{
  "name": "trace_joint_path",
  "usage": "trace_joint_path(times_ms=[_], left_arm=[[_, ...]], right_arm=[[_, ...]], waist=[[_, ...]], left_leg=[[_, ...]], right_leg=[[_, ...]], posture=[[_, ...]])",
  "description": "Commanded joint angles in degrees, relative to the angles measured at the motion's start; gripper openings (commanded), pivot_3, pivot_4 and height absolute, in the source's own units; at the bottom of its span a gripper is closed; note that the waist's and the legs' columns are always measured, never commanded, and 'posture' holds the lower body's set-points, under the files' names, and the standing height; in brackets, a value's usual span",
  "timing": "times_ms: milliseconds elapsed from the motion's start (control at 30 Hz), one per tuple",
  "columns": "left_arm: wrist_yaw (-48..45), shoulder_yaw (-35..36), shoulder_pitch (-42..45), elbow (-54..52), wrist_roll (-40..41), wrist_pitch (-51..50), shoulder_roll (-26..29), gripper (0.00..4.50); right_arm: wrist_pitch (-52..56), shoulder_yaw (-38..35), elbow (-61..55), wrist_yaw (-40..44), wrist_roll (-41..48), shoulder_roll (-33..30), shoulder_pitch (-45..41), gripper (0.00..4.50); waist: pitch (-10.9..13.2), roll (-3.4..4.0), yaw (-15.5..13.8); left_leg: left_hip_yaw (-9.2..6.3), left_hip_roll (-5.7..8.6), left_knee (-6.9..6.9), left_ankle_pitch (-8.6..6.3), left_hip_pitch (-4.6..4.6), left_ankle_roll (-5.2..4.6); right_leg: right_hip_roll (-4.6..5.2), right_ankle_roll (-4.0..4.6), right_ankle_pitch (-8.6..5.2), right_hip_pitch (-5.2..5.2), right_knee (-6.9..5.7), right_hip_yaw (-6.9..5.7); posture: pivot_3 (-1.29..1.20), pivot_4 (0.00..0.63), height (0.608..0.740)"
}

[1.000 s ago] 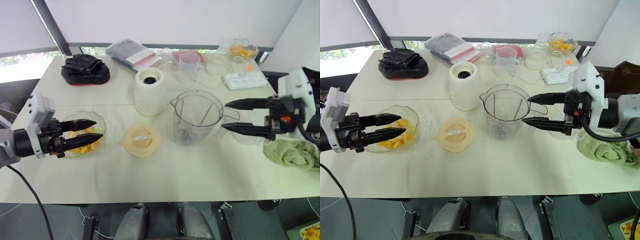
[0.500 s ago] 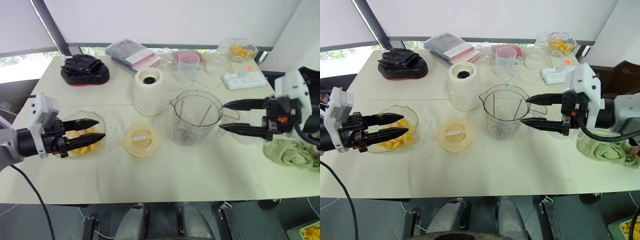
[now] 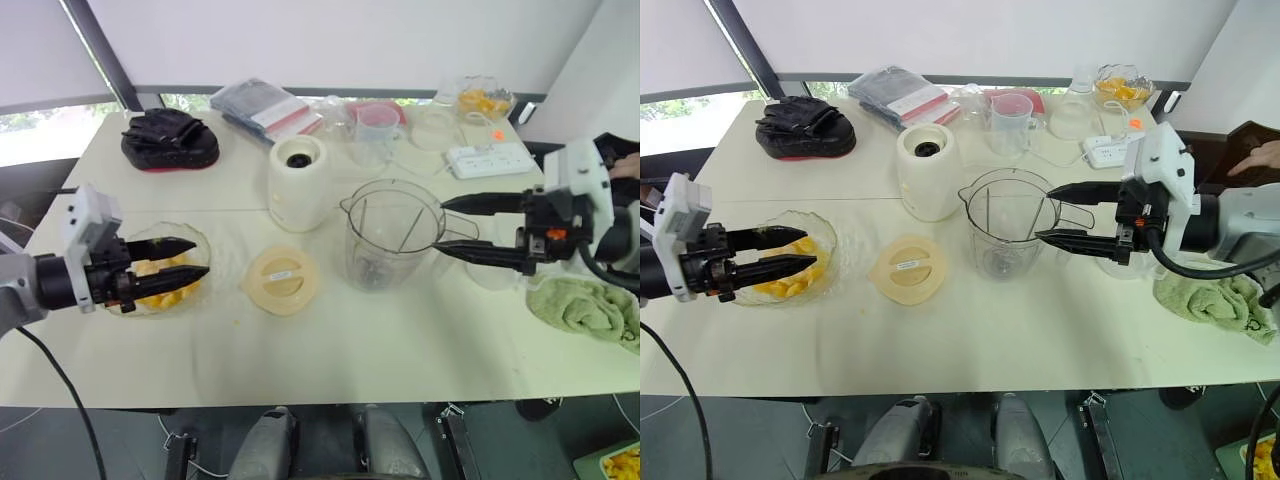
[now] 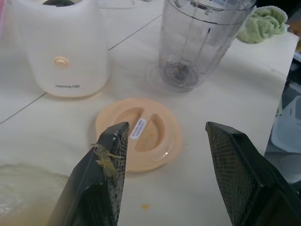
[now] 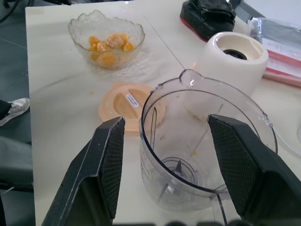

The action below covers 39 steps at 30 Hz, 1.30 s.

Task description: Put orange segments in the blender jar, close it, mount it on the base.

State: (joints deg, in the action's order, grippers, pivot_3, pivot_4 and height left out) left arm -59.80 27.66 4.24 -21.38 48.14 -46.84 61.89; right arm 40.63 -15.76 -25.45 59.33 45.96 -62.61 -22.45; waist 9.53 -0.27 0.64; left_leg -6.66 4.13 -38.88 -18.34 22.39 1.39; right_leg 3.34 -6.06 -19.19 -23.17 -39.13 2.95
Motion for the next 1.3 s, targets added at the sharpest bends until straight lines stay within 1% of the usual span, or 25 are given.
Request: trace_joint_path(times_ms=[33, 133, 200, 267, 367, 400, 433, 567, 667, 767, 867, 1000, 1133, 1300], left_arm=[[-5.6, -0.4, 1.0, 5.5, -4.6, 4.9, 4.2, 2.68], [-12.6, -3.2, 2.5, 13.4, -9.1, 10.2, 8.8, 2.68], [-17.9, -6.7, 5.4, 20.4, -12.1, 14.2, 11.5, 2.68], [-24.9, -12.8, 10.8, 29.2, -16.2, 18.5, 14.2, 2.68], [-31.5, -23.0, 22.1, 41.3, -24.2, 25.3, 14.8, 2.68], [-32.3, -26.5, 26.1, 44.8, -25.9, 27.0, 14.5, 2.68], [-32.6, -30.5, 30.7, 48.9, -27.9, 29.0, 13.7, 2.68], [-32.7, -44.5, 45.5, 63.8, -35.2, 37.4, 9.6, 2.68], [-32.7, -53.1, 54.5, 75.4, -41.7, 44.6, 4.6, 2.68], [-32.7, -59.3, 60.3, 84.7, -48.8, 51.2, -0.1, 2.68], [-32.7, -62.7, 63.1, 90.2, -53.9, 56.6, -2.6, 2.68], [-32.7, -64.3, 64.7, 94.1, -58.4, 60.4, -5.6, 2.68], [-32.7, -63.6, 65.0, 95.7, -61.8, 62.0, -7.5, 2.68], [-32.1, -61.2, 63.9, 96.5, -64.5, 61.6, -9.4, 2.68]], right_arm=[[-1.4, -0.1, -0.1, -0.4, -0.7, 0.8, -1.2, 2.93], [-1.7, 0.3, -0.2, -0.9, -1.1, 1.9, -1.4, 2.93], [-2.4, 0.8, -0.2, -1.4, -1.8, 2.8, -1.1, 2.93], [-3.1, 1.1, -1.0, -2.5, -2.2, 4.7, -0.2, 2.93], [-3.9, 1.1, -2.9, -4.2, -3.0, 6.8, 2.2, 2.93], [-3.9, 0.8, -3.7, -4.9, -3.0, 7.4, 3.0, 2.93], [-3.8, 0.4, -4.6, -5.7, -2.7, 8.0, 3.8, 2.93], [-3.1, -0.6, -7.6, -8.4, -1.9, 9.6, 6.4, 2.93], [-2.8, -0.8, -9.3, -10.0, -1.7, 10.3, 7.7, 2.93], [-2.3, -0.9, -9.7, -10.8, -1.2, 10.2, 7.7, 2.93], [-2.0, -0.5, -9.3, -10.7, -0.5, 9.6, 6.7, 2.93], [-1.7, 0.1, -8.0, -9.4, -0.8, 8.5, 5.3, 2.93], [-1.3, 0.8, -7.2, -8.7, -0.9, 8.3, 3.8, 2.93], [-1.2, 2.1, -6.6, -9.0, -1.6, 8.8, 1.9, 2.93]], waist=[[0.0, 0.0, 0.1], [0.0, 0.02, 0.1], [0.0, 0.03, 0.1], [0.1, 0.06, 0.0], [0.1, 0.04, -0.1], [0.1, 0.04, -0.1], [0.1, 0.04, -0.1], [0.0, -0.01, 0.0], [0.1, -0.05, 0.2], [0.1, -0.21, 0.3], [0.2, -0.37, 0.6], [0.3, -0.49, 0.6], [0.3, -0.54, 0.4], [0.3, -0.57, 0.4]], left_leg=[[0.01, 0.0, 0.02, 0.0, 0.0, 0.0], [0.03, 0.0, 0.03, 0.01, 0.0, 0.03], [0.05, 0.0, 0.04, 0.02, 0.0, 0.04], [0.06, 0.01, 0.06, 0.02, 0.01, 0.04], [0.03, 0.03, 0.05, 0.02, 0.02, 0.04], [0.04, 0.04, 0.05, 0.04, 0.05, 0.07], [0.04, 0.07, 0.02, 0.18, 0.06, 0.31], [0.04, 0.11, -0.02, 0.17, 0.14, 0.31], [0.03, 0.13, -0.1, 0.18, 0.14, 0.31], [0.03, 0.13, -0.13, 0.17, 0.16, 0.3], [0.04, 0.13, -0.15, 0.17, 0.16, 0.3], [0.03, 0.13, -0.14, 0.17, 0.23, 0.3], [0.03, 0.13, -0.22, 0.17, 0.26, 0.3], [0.02, 0.13, -0.24, 0.17, 0.26, 0.29]], right_leg=[[0.0, 0.0, 0.0, -0.01, 0.0, 0.0], [0.01, 0.0, 0.0, -0.05, -0.01, -0.02], [0.05, 0.0, 0.0, -0.05, -0.01, -0.04], [0.08, 0.0, 0.0, -0.08, -0.01, -0.09], [0.09, 0.0, 0.0, -0.07, -0.02, -0.19], [0.1, 0.0, 0.0, -0.11, -0.02, -0.18], [0.14, 0.0, 0.0, -0.13, -0.1, -0.19], [0.18, -0.07, 0.04, -0.21, -0.16, -0.24], [0.18, -0.09, 0.05, -0.21, -0.23, -0.3], [0.17, -0.1, 0.05, -0.24, -0.26, -0.35], [0.17, -0.1, 0.05, -0.27, -0.28, -0.37], [0.17, -0.1, 0.05, -0.38, -0.34, -0.37], [0.18, -0.13, 0.06, -0.36, -0.34, -0.38], [0.18, -0.14, 0.07, -0.36, -0.39, -0.39]], posture=[[0.0, 0.15, 0.74], [0.0, 0.15, 0.74], [0.0, 0.15, 0.74], [0.0, 0.15, 0.74], [0.0, 0.15, 0.74], [0.0, 0.15, 0.74], [0.0, 0.15, 0.74], [0.0, 0.15, 0.74], [0.0, 0.15, 0.74], [0.0, 0.15, 0.74], [0.0, 0.15, 0.74], [0.0, 0.15, 0.74], [0.0, 0.15, 0.74], [0.0, 0.15, 0.74]])
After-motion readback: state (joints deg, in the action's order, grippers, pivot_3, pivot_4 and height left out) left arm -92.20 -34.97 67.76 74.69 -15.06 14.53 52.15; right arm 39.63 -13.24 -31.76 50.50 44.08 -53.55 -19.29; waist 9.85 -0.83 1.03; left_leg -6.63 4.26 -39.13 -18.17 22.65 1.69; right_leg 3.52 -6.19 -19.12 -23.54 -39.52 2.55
